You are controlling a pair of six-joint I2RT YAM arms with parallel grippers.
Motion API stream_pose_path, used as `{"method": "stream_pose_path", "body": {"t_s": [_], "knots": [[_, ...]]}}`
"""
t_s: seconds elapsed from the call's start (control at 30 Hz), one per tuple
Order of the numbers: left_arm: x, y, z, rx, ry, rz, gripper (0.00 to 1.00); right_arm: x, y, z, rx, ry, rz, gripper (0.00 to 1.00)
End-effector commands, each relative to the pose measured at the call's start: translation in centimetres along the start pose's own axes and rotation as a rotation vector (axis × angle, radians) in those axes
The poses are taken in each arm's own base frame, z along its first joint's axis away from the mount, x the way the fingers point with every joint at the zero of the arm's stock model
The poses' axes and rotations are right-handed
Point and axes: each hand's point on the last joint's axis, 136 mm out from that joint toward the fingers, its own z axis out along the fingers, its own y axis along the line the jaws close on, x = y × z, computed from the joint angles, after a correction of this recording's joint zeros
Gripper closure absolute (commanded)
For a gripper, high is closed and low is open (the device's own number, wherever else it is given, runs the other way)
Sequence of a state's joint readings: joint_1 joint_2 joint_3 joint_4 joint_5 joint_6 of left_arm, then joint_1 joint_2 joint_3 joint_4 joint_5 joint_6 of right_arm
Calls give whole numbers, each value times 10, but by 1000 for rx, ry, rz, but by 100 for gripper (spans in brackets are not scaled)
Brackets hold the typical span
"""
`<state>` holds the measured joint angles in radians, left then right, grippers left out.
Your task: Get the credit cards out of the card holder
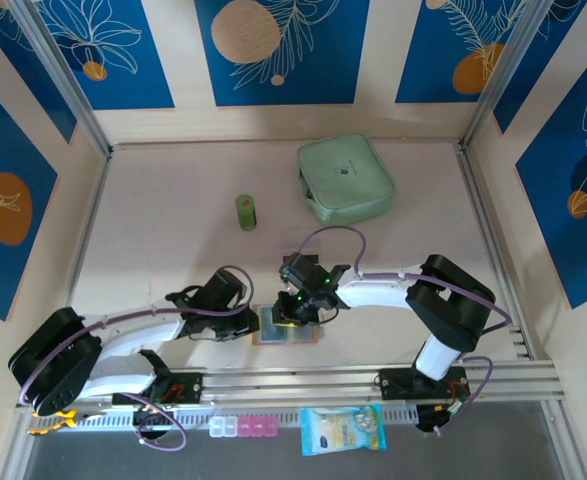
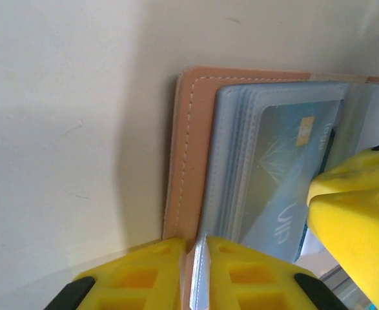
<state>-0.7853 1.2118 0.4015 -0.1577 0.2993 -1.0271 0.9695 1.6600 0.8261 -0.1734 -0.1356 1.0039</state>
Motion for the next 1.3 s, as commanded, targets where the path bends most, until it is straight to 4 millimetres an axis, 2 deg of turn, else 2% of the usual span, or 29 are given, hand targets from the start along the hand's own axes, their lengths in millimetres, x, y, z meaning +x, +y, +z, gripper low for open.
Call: {"method": "stream_pose_path", "body": {"t_s": [0.0, 0.33, 0.67, 1.27], "knots": [[6, 13, 2, -28, 17, -38, 84, 10, -13, -3, 51, 15, 14, 76], [11, 21, 2, -48, 27, -54, 85, 9, -8, -9, 28, 2, 9, 68], [12, 24, 2, -54, 30, -59, 85, 12, -20, -7, 64, 7, 23, 68], [-4, -1, -14, -22, -24, -16, 87, 6, -18, -24, 73, -34, 3, 69]]}}
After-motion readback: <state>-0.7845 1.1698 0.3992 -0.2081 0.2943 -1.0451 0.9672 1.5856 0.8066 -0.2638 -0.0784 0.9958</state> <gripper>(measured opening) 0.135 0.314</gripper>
